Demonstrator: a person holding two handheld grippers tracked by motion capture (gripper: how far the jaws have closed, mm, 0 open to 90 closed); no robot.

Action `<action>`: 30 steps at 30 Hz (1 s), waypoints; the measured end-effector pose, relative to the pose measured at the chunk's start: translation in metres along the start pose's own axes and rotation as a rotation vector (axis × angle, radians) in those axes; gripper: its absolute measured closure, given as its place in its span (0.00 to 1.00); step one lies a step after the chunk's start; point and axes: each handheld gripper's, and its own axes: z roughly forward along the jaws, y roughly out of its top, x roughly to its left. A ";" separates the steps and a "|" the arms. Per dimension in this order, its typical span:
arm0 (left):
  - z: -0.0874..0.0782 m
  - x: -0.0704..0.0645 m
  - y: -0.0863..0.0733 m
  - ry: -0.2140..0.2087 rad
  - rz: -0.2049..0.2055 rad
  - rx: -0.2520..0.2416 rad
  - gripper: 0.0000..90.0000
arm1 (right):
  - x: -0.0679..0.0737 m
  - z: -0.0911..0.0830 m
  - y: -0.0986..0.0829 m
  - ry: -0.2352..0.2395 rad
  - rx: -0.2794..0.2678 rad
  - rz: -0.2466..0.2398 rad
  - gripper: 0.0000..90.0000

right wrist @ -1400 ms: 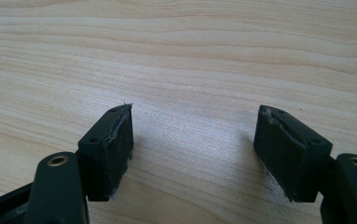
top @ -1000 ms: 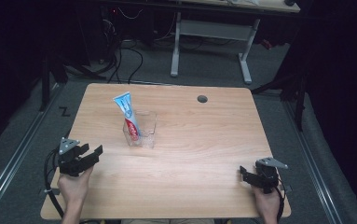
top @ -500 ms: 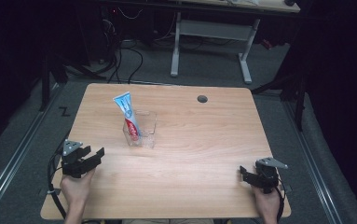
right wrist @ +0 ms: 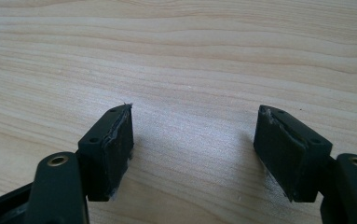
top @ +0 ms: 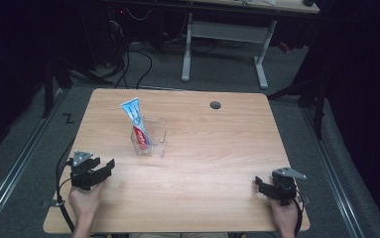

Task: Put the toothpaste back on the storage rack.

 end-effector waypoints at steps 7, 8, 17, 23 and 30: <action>0.006 -0.004 -0.002 0.004 0.011 0.012 0.47 | 0.000 0.000 0.000 0.000 0.000 0.000 0.32; 0.007 -0.004 -0.003 0.005 0.010 0.014 0.47 | 0.000 0.000 0.000 0.000 0.000 0.000 0.32; 0.014 -0.004 -0.008 0.020 0.007 0.027 0.47 | 0.000 0.000 0.000 0.000 0.000 0.000 0.32; 0.019 -0.004 -0.011 0.029 0.004 0.035 0.47 | 0.000 0.000 0.000 0.000 0.000 0.000 0.32; 0.024 -0.004 -0.012 0.042 0.012 0.044 0.47 | 0.000 0.000 0.000 0.000 0.000 0.000 0.32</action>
